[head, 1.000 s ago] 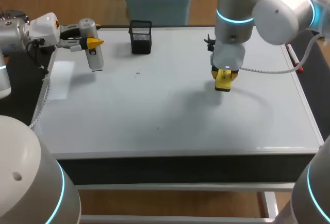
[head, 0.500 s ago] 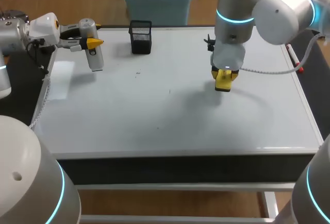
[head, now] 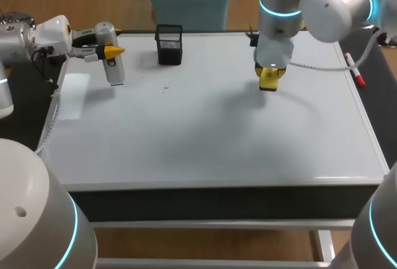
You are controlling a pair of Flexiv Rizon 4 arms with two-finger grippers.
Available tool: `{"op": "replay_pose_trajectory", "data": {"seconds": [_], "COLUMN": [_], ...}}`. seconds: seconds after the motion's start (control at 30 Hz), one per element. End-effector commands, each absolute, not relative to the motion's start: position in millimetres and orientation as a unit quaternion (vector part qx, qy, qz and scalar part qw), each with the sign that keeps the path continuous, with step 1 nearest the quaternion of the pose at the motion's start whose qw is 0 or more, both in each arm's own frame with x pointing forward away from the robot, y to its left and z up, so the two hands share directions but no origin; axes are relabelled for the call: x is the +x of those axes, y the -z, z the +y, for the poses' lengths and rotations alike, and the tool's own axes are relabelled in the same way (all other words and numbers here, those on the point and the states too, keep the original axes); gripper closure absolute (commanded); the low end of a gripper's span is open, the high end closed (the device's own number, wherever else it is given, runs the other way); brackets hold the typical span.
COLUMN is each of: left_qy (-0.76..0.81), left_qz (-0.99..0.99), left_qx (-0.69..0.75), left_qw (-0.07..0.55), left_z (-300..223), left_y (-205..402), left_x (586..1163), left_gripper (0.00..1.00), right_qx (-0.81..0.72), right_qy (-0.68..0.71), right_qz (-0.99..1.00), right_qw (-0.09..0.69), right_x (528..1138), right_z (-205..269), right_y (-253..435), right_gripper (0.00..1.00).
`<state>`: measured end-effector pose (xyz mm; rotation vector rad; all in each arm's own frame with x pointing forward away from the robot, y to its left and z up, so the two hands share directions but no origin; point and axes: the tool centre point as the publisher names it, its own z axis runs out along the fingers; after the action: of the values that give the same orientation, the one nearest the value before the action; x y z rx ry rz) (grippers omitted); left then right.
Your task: Pick up the inspection probe, press it on each red-marked spot on the whiteboard one by one, put down the probe, pick up the eraser, and wipe off all the red marks.
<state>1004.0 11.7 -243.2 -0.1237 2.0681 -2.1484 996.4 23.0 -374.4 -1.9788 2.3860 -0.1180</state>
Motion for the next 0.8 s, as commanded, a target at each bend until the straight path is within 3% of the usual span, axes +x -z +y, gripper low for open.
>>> {"op": "replay_pose_trajectory", "data": {"seconds": [0.03,0.4,0.8], "left_qy": [0.719,0.719,0.719], "left_qz": [0.69,0.69,0.69], "left_qx": [-0.04,-0.04,-0.04], "left_qw": [0.078,0.078,0.078], "left_z": [12,12,12], "left_y": [244,244,244], "left_x": [1005,1005,1005], "left_gripper": [1.0,1.0,1.0], "right_qx": [-0.645,-0.66,-0.669], "right_qy": [0.013,0.028,0.015], "right_qz": [0.764,0.751,0.743], "right_qw": [0.005,-0.012,-0.017], "right_x": [1037,1091,1111], "right_z": [26,27,38], "right_y": [380,386,400], "right_gripper": [1.0,1.0,1.0]}}
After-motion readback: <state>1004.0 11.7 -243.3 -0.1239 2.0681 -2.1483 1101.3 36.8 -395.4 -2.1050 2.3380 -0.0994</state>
